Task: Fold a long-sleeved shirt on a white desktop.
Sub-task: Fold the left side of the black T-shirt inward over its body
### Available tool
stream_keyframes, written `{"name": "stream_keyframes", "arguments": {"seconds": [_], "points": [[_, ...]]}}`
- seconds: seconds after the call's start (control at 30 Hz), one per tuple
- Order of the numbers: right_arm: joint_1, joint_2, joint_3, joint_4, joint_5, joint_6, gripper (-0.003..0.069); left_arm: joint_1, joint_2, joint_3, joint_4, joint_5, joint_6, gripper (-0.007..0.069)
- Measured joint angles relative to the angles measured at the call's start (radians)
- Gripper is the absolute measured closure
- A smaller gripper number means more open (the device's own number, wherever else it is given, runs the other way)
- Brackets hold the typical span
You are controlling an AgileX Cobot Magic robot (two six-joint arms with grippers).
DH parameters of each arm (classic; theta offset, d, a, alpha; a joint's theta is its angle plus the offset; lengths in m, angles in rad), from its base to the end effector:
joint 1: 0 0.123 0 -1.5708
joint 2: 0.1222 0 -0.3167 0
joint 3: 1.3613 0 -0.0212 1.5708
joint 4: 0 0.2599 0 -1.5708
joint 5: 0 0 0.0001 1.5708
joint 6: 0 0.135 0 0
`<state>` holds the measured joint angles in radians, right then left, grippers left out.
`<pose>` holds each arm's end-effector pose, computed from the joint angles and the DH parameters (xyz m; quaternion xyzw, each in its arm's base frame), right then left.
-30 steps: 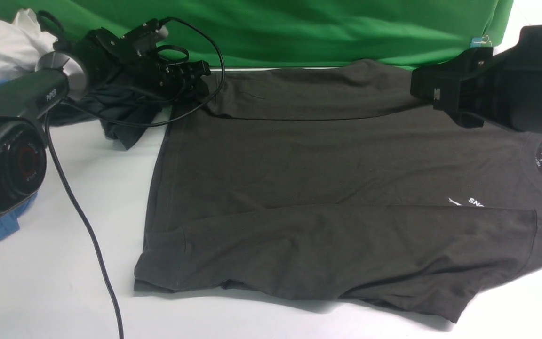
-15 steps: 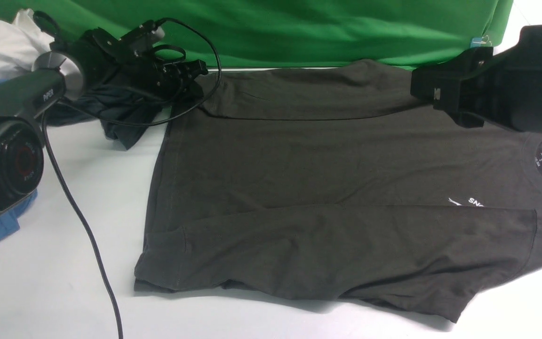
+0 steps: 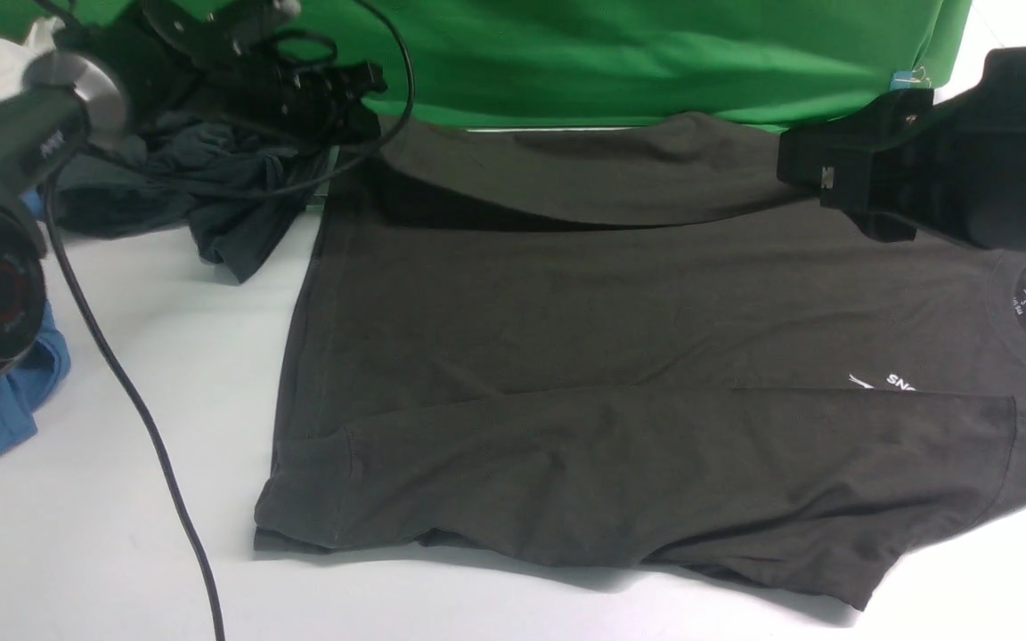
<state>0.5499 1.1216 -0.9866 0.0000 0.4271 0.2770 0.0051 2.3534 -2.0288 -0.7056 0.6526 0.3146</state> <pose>0.2378 0.1458 0.3699 -0.1161 0.8456 0.2093 0.4771 0.5964 -0.0502 0.1923 -0.0501 0.9031 -0.2359 0.3554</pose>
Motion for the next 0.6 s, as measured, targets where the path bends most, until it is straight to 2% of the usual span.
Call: {"name": "stream_keyframes", "arguments": {"seconds": [0.1,0.23,0.6], "points": [[0.000,0.000,0.000,0.000,0.000,0.000,0.0418,0.000,-0.012,-0.001,0.028,0.056,-0.032,0.0557],[0.000,0.000,0.000,0.000,0.010,0.000,0.0418,-0.001,-0.013,-0.001,0.144,0.194,-0.091,0.0557],[0.000,0.000,0.000,0.000,0.098,0.028,0.0418,-0.001,-0.028,-0.001,0.170,0.411,-0.087,0.0557]]}}
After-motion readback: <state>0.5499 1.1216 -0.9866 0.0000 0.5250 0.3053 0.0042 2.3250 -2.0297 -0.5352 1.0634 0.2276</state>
